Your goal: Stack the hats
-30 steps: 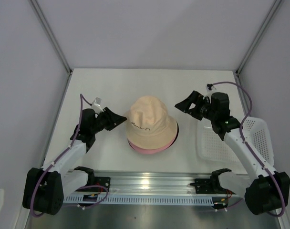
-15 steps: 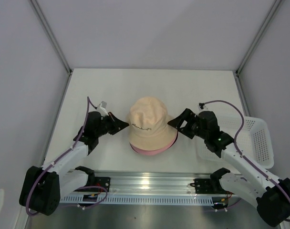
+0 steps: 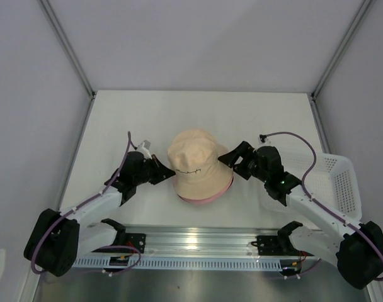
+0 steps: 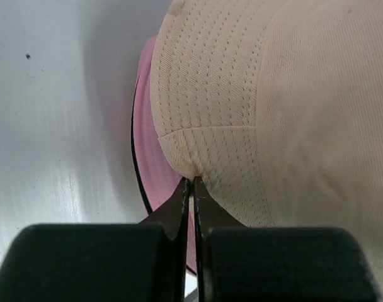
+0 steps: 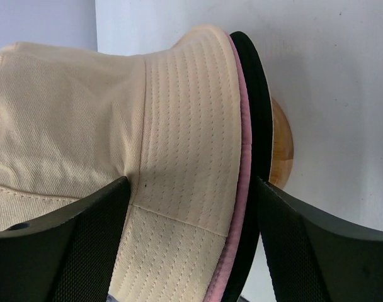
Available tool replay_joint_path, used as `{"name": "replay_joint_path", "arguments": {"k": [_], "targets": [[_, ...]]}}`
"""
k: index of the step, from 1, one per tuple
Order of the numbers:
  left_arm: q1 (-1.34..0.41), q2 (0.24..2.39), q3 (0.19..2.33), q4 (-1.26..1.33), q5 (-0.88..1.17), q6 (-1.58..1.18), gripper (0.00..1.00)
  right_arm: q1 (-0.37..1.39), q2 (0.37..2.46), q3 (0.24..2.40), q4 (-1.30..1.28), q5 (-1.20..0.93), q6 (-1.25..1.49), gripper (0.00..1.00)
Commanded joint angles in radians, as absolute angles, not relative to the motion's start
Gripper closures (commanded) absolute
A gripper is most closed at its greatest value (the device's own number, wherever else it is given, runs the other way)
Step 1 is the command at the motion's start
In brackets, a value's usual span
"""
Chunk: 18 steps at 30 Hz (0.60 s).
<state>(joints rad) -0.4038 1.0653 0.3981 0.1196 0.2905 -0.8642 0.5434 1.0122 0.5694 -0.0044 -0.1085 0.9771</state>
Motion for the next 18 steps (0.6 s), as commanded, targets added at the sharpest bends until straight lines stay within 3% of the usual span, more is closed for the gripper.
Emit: {"name": "replay_joint_path", "arguments": {"k": [1,9,16,18], "targets": [[-0.443,1.144,0.400,0.103,0.249,-0.842,0.99,0.563,1.054,0.534,-0.048,-0.068,0.965,0.20],[-0.479,1.259,0.402,0.106,0.238,-0.836,0.99,0.571,1.057,0.526,-0.061,-0.043,0.963,0.21],[-0.480,1.175,0.425,0.046,0.192,-0.772,0.98,0.572,1.043,0.515,-0.081,-0.020,0.922,0.21],[-0.480,1.143,0.440,-0.035,0.163,-0.749,0.92,0.571,1.028,0.547,-0.126,-0.011,0.884,0.17]]}}
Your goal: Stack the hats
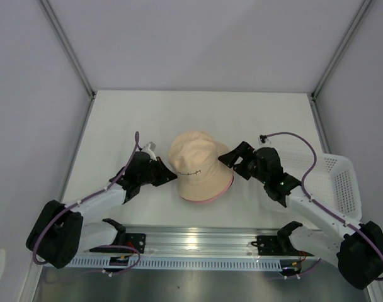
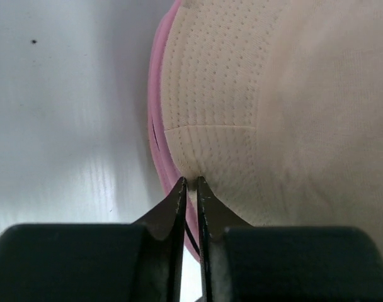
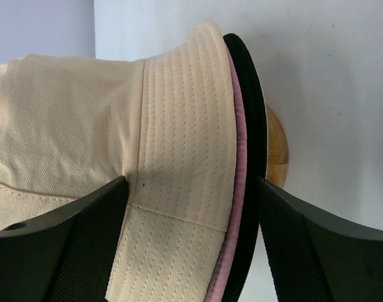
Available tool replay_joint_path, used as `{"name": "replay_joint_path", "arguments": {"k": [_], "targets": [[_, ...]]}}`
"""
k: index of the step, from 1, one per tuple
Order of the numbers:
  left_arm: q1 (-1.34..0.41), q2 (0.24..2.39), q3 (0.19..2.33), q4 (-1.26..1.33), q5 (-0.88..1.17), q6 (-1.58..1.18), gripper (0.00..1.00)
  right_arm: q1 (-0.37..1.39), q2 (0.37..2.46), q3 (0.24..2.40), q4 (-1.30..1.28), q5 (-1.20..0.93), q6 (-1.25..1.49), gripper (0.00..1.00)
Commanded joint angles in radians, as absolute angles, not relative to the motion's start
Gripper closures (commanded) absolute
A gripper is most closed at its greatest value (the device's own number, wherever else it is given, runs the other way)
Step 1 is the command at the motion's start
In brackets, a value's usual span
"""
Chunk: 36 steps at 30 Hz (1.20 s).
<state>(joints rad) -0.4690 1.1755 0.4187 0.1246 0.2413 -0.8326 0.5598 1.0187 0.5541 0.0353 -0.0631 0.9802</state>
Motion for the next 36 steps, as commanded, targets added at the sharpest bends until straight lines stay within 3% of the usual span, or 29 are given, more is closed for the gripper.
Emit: {"name": "replay_joint_path", "arguments": {"k": [1,3,5,6,7,10,14,22,36], "targets": [[-0.480,1.129,0.477,-0.066,0.149,-0.743,0.85,0.572,1.025,0.570,-0.147,0.000,0.827,0.15],[-0.480,1.092,0.520,-0.156,0.100,-0.714,0.77,0.571,1.012,0.670,-0.259,0.067,0.770,0.07],[-0.479,1.025,0.569,-0.218,0.040,-0.695,0.60,0.543,1.015,0.782,-0.377,0.089,0.686,0.01],[-0.476,1.000,0.603,-0.247,0.020,-0.672,0.54,0.525,1.020,0.817,-0.417,0.101,0.663,0.01],[-0.471,0.952,0.620,-0.300,0.006,-0.661,0.39,0.502,1.023,0.848,-0.484,0.097,0.622,0.00],[-0.436,0.861,0.710,-0.404,-0.060,-0.623,0.19,0.394,1.009,0.945,-0.572,0.052,0.571,0.00],[-0.359,0.775,0.862,-0.558,-0.130,-0.563,0.01,0.290,0.954,1.047,-0.649,0.047,0.457,0.00],[-0.348,0.723,1.136,-0.796,-0.156,-0.379,0.01,0.256,0.893,1.235,-0.867,0.324,0.348,0.01],[-0.348,0.477,0.919,-0.764,-0.055,-0.391,0.00,0.256,0.600,0.967,-0.697,0.293,0.403,0.00]]}}
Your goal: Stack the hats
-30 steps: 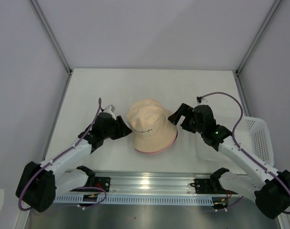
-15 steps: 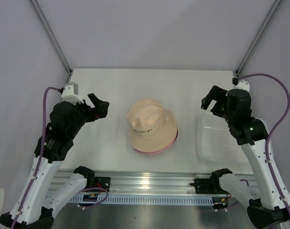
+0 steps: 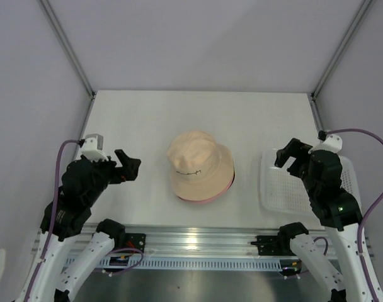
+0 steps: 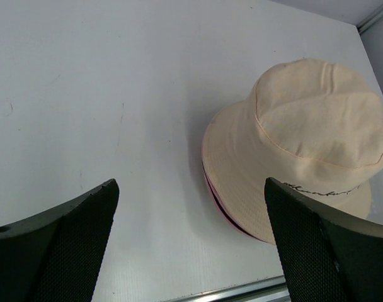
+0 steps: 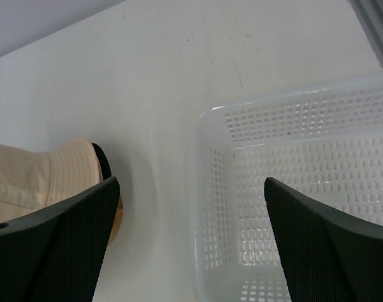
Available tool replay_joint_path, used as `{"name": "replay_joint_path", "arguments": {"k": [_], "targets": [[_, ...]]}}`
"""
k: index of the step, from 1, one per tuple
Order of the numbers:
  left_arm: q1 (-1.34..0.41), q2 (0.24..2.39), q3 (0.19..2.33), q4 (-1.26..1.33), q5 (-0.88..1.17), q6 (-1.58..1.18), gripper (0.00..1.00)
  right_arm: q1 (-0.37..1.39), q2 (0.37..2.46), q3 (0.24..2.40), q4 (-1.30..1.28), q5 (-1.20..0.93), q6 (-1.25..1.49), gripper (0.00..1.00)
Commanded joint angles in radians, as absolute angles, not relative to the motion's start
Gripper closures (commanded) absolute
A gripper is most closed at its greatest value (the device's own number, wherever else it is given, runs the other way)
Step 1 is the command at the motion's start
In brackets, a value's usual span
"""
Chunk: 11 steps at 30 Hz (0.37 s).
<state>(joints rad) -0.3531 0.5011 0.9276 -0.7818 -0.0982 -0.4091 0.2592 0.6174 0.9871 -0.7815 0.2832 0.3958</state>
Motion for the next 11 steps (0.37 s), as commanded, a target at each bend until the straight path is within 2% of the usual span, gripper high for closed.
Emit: {"name": "replay_joint_path", "arguments": {"k": [1,11], "targets": [[-0.348,0.471,0.917,-0.772,-0.058,-0.393,0.01,0.258,0.598,0.965,-0.693,0.287,0.403,0.00],[-0.348,0.436,0.908,-0.787,-0.115,-0.380,0.00,0.258,0.626,0.989,-0.709,0.244,0.413,0.01]]}}
